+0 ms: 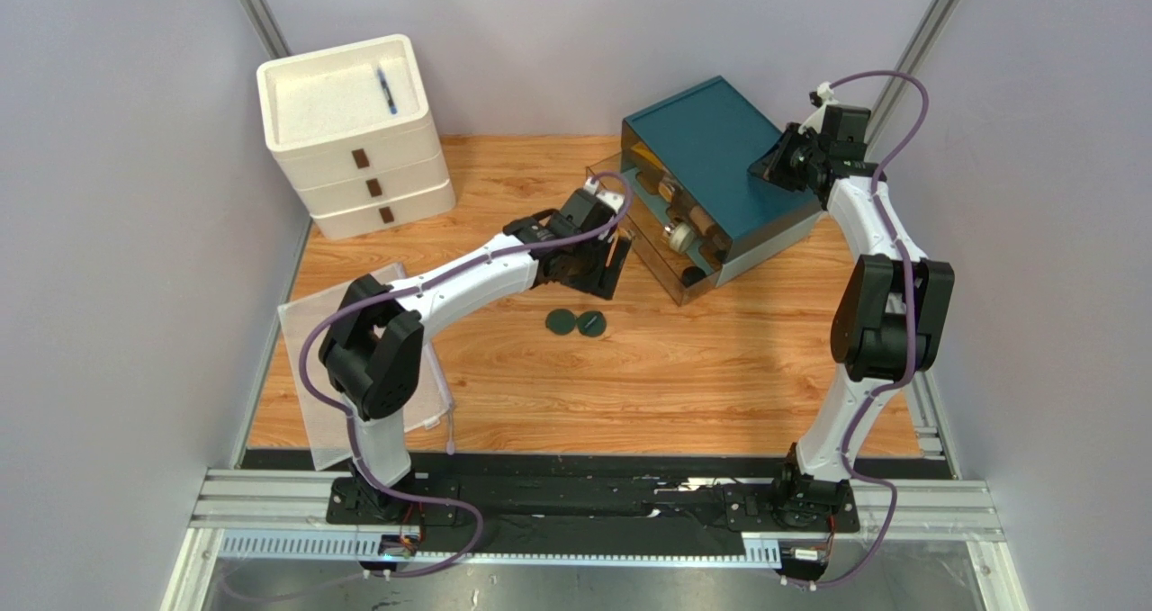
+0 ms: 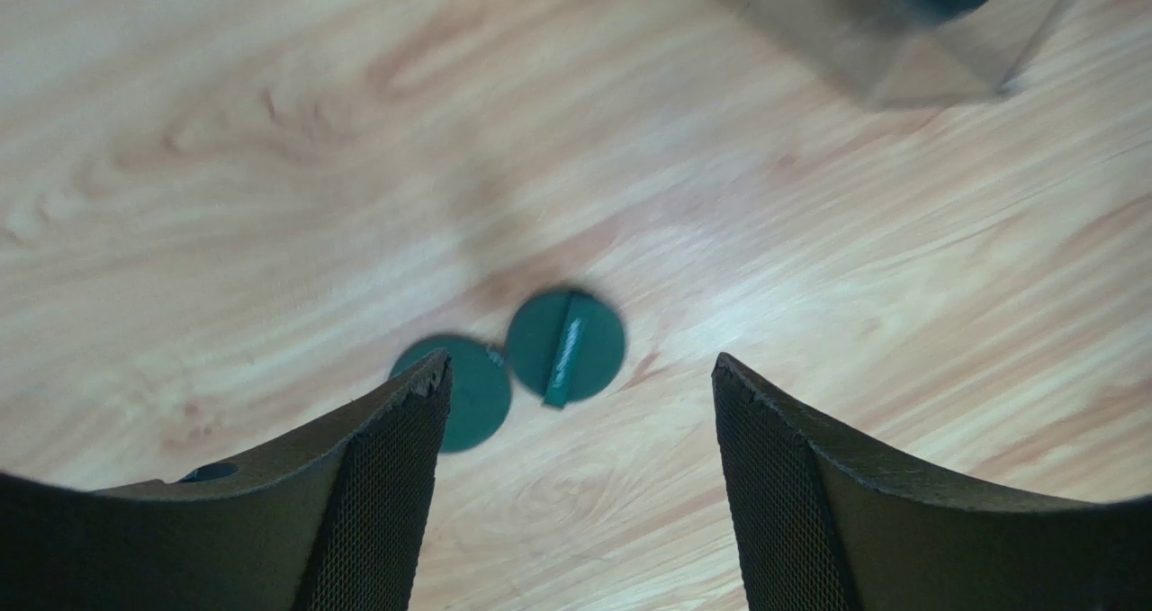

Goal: Organize the makeup

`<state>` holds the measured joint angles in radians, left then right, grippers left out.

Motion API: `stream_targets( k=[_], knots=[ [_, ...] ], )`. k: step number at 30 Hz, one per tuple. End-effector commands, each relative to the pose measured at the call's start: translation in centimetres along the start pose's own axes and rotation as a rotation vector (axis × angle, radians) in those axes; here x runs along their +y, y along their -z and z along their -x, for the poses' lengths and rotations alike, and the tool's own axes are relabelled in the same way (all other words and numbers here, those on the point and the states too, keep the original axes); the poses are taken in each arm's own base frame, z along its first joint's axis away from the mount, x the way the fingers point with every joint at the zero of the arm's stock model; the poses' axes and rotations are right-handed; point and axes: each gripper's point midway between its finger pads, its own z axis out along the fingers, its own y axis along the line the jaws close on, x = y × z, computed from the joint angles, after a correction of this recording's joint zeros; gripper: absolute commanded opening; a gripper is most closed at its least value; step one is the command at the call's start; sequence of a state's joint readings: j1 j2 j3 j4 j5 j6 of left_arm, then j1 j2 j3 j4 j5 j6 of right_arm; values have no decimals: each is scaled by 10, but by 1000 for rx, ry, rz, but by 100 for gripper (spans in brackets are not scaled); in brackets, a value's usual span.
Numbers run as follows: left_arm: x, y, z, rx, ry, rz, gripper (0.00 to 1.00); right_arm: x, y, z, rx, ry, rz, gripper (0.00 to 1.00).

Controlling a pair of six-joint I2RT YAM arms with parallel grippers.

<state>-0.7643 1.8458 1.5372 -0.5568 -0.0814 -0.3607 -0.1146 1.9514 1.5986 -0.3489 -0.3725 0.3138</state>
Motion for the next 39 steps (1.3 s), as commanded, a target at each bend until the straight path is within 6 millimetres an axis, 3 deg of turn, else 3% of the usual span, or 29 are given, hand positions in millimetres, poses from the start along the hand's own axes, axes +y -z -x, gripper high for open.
stream_targets(
  k=[1,3,8,16,19,22,23,24,25,26,31,39],
  knots=[
    [24,-13,-68,155,5,83,76,-89,2,-204,628,-137,-315,0],
    [31,-20,-88,203,37,120,76,-88,1,-203,626,-141,-312,0],
    [34,-43,-107,243,101,149,77,-88,2,-203,625,-139,-311,0],
    [35,-70,-112,303,93,169,74,-88,2,-204,628,-140,-311,0],
    [38,-76,-117,324,110,164,67,-88,2,-205,629,-139,-310,0],
    [40,-75,-119,340,115,156,49,-88,2,-205,630,-143,-309,0],
    [39,-74,-118,338,112,151,34,-88,1,-204,628,-141,-307,0],
    [40,-73,-116,334,112,150,27,-88,1,-204,627,-142,-309,0],
    [40,-71,-116,334,107,151,11,-88,1,-204,628,-143,-306,0],
    [41,-69,-115,332,101,156,1,-87,0,-204,626,-145,-307,0],
    [44,-58,-97,293,81,167,0,-87,0,-204,626,-148,-306,0],
    [36,-27,-33,130,67,153,0,-88,0,-205,627,-147,-306,0]
  ],
)
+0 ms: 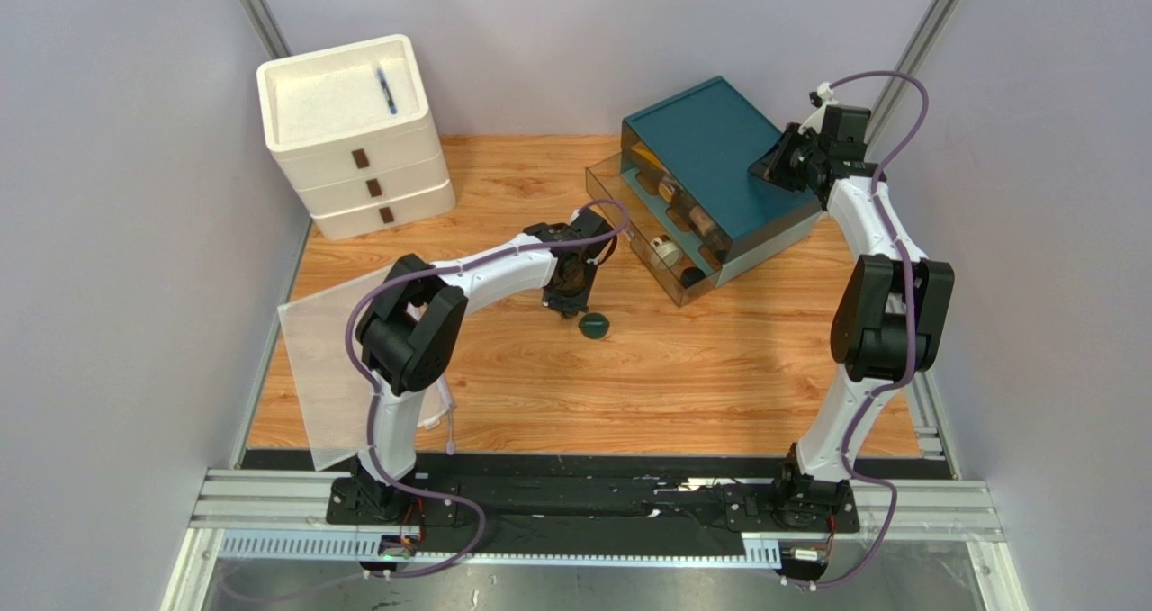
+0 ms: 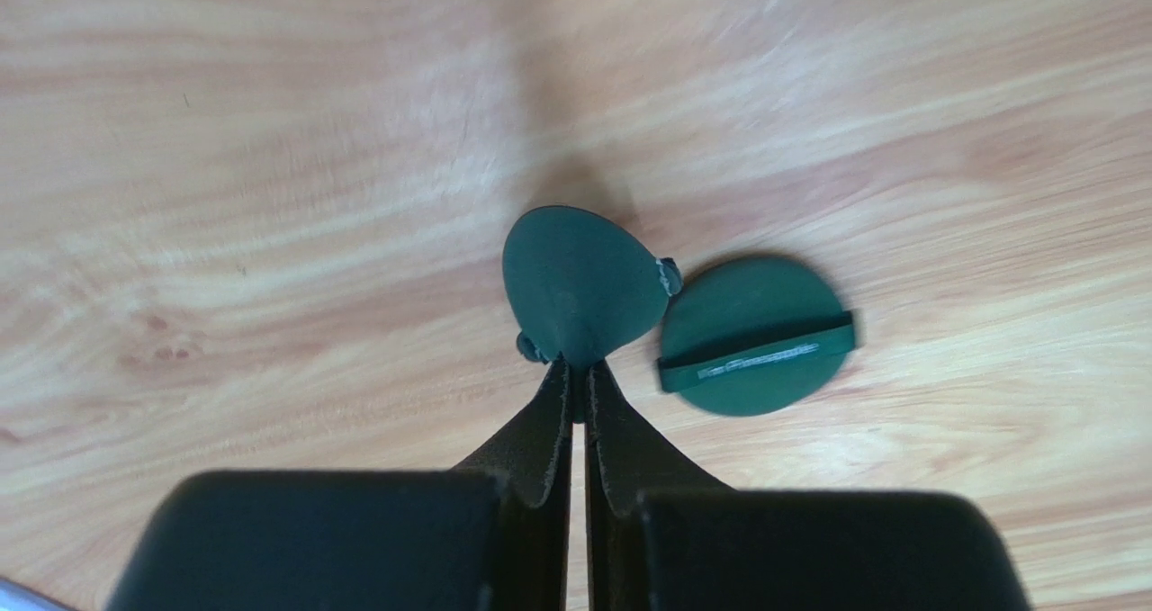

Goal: Organize the makeup

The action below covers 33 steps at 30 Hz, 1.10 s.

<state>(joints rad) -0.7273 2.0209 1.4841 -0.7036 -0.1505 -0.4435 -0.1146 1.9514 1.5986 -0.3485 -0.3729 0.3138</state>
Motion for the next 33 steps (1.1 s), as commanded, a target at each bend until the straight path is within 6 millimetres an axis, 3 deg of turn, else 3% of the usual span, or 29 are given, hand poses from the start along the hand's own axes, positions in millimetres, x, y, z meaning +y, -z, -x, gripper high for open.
stream_targets(
  k=[1,8,12,13,15,16,18,19,20,25,28,30,33],
  knots=[
    [-15,53,63,-224,10,-66,0,-87,0,-204,625,-147,-306,0],
    [-31,113,132,-464,21,-150,0,-88,0,-205,626,-148,-306,0],
    [-43,132,169,-560,52,-229,0,-87,0,-204,623,-149,-305,0],
    [-49,125,173,-549,63,-250,0,-87,0,-204,625,-148,-303,0],
    [-54,134,194,-581,99,-290,0,-87,1,-205,628,-149,-304,0],
    [-57,119,196,-553,104,-297,0,-87,1,-205,628,-147,-305,0],
    [-62,124,213,-568,138,-330,0,-87,1,-205,628,-144,-305,0],
    [-64,108,215,-543,147,-343,0,-87,2,-205,630,-145,-304,0],
    [-67,116,227,-569,157,-366,0,-87,2,-205,630,-144,-306,0],
    [-68,97,251,-558,237,-401,2,-87,2,-204,627,-142,-304,0],
    [-67,89,259,-568,273,-415,13,-86,3,-203,625,-138,-303,0],
    [-64,86,261,-560,282,-405,39,-86,4,-203,626,-137,-303,0],
    [-66,86,263,-565,266,-418,60,-86,3,-202,625,-137,-302,0]
  ],
)
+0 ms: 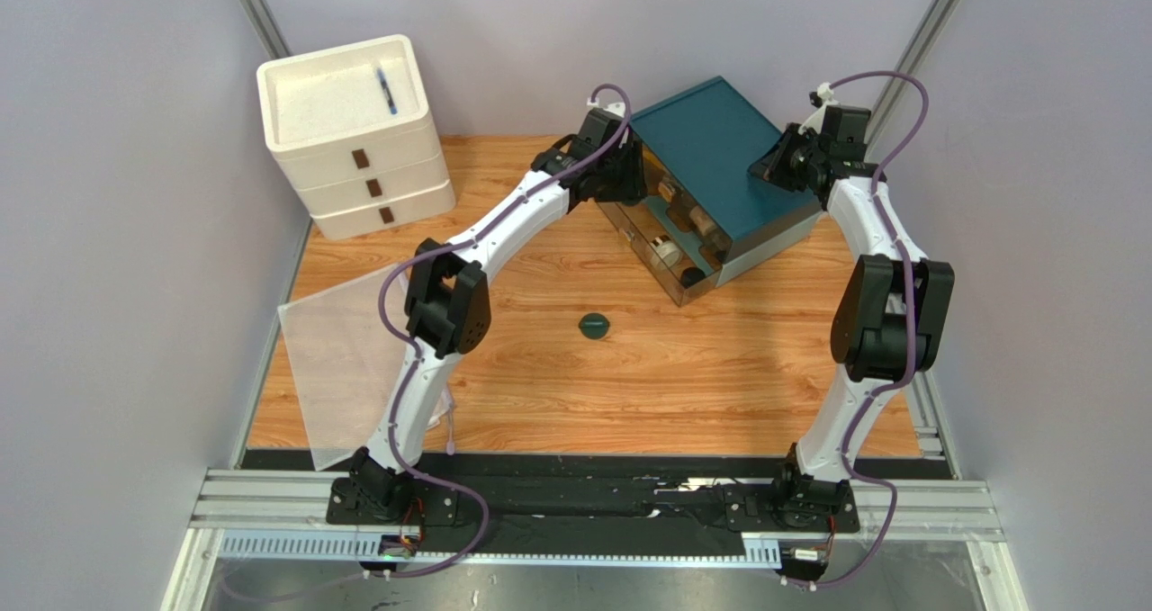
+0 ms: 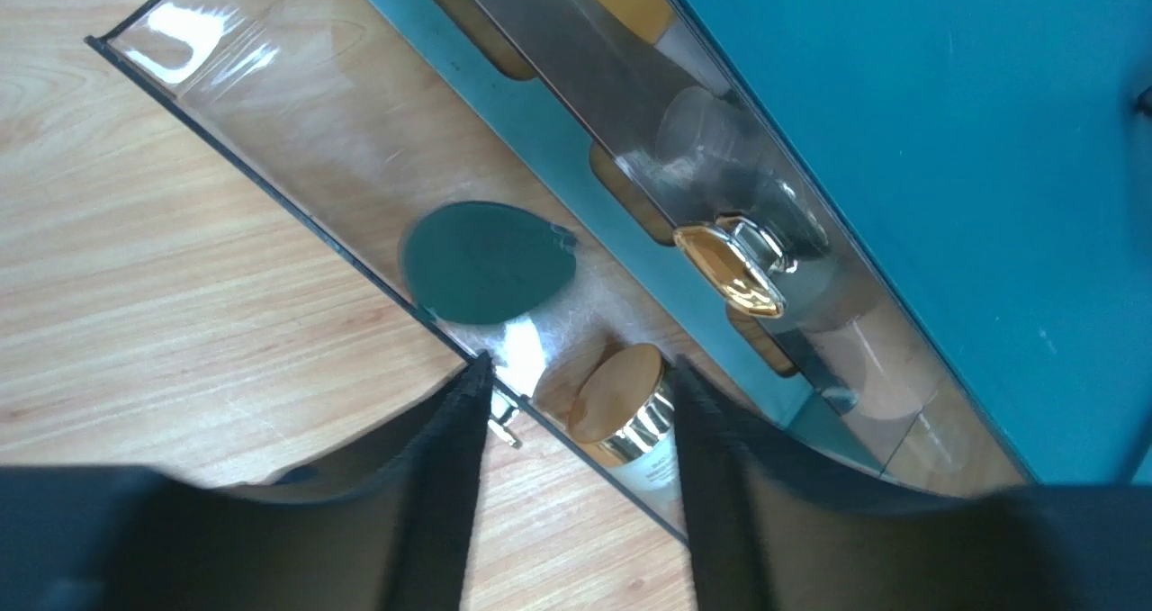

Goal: Organize the makeup

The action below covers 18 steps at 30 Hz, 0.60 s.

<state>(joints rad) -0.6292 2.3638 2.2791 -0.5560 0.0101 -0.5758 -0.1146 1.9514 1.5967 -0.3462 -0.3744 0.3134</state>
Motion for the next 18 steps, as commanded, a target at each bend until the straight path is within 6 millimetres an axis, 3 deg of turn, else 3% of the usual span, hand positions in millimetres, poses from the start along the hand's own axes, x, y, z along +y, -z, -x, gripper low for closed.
stream_targets(
  k=[1,6,8,9,10,11,12,13,15,17,18],
  knots=[
    [-25,18,31,-70,15,-79,62,-86,3,-202,625,-138,-303,0],
    [-29,34,32,-63,-13,-109,66,-86,3,-202,626,-140,-303,0],
    [-23,39,17,-20,-37,-102,66,-85,4,-201,623,-139,-303,0],
    [-27,55,21,-30,-54,-114,66,-86,4,-201,625,-136,-304,0],
    [-13,53,-3,26,-66,-84,66,-86,4,-202,626,-134,-307,0],
    [-9,58,-11,41,-99,-75,66,-86,3,-201,626,-135,-306,0],
    [-10,76,-7,19,-119,-67,66,-86,3,-202,627,-138,-306,0],
    [6,74,-36,82,-135,-30,66,-86,3,-203,628,-140,-307,0],
    [26,87,-66,137,-164,20,66,-87,2,-203,628,-141,-307,0],
    [32,94,-89,184,-181,34,66,-87,2,-203,628,-143,-306,0],
    [41,98,-110,230,-182,48,66,-87,2,-204,631,-144,-307,0]
  ],
)
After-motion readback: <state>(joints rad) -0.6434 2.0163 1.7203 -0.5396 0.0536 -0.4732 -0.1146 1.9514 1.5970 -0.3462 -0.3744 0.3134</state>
